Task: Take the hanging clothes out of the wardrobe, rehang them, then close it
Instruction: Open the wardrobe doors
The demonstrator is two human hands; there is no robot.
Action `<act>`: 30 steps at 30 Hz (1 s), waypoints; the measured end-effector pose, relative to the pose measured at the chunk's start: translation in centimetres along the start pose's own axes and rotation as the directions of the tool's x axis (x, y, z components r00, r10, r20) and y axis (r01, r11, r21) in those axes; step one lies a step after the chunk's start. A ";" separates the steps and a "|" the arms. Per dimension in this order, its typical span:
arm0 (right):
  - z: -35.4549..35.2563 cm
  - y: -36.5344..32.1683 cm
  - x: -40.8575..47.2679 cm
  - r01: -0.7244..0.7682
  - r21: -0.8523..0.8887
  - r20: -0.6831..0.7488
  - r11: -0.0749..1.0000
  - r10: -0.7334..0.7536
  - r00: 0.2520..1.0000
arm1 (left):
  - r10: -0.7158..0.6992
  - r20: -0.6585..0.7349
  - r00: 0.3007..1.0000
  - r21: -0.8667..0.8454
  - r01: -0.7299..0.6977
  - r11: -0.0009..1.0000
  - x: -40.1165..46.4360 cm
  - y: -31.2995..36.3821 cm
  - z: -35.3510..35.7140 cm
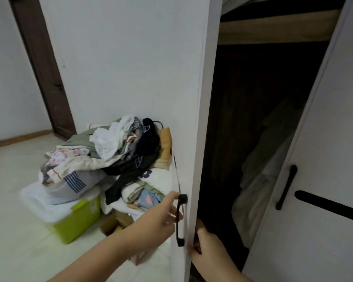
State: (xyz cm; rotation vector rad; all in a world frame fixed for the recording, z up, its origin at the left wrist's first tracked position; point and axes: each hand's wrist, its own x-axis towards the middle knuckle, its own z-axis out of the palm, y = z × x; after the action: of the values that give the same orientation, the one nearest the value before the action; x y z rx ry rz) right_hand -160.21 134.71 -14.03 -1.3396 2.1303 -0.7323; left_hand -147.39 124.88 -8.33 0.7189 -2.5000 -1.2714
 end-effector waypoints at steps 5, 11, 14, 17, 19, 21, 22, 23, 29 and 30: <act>3.2 -2.2 0.2 0.173 -0.002 0.060 0.985 -0.173 0.983 | -0.050 -0.075 0.996 0.006 0.051 0.999 -2.8 -2.2 -3.4; 6.3 -7.0 2.1 0.232 -0.030 0.186 0.972 -0.222 0.957 | -0.095 -0.139 0.986 0.046 0.103 0.994 -4.9 -4.7 -8.2; 8.3 -9.6 4.0 0.194 -0.067 0.201 0.979 -0.177 0.964 | -0.108 -0.115 0.987 -0.022 0.106 0.994 -5.6 -6.8 -10.7; 10.5 -11.5 5.6 0.167 -0.040 0.198 0.985 -0.156 0.968 | -0.121 -0.102 0.987 -0.077 0.114 0.991 -5.9 -9.2 -13.0; 11.5 -12.7 6.5 0.168 -0.074 0.187 0.983 -0.151 0.971 | -0.117 -0.109 0.987 -0.093 0.107 0.990 -5.9 -10.4 -14.3; 12.2 -13.9 7.4 0.166 -0.077 0.181 0.983 -0.150 0.972 | -0.111 -0.119 0.987 -0.118 0.097 0.988 -5.9 -11.4 -15.5; 12.5 -14.4 7.8 0.170 -0.082 0.177 0.982 -0.153 0.972 | -0.108 -0.122 0.987 -0.126 0.092 0.988 -5.8 -11.8 -16.1; 12.7 -15.0 8.1 0.174 -0.085 0.175 0.981 -0.158 0.972 | -0.101 -0.122 0.987 -0.128 0.085 0.988 -5.7 -12.3 -16.8; 14.4 -17.1 9.9 0.157 -0.122 0.144 0.980 -0.139 0.980 | -0.073 -0.102 0.992 -0.124 0.060 0.991 -5.0 -14.1 -19.4; 14.6 -17.4 10.0 0.155 -0.134 0.140 0.979 -0.137 0.981 | -0.063 -0.104 0.993 -0.106 0.052 0.993 -4.9 -14.3 -19.6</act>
State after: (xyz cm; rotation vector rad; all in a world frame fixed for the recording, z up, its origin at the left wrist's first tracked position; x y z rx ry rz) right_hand -143.15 116.69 -14.17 -1.5893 2.0301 -0.5393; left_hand -130.36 106.93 -8.29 0.8179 -2.3260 -1.3331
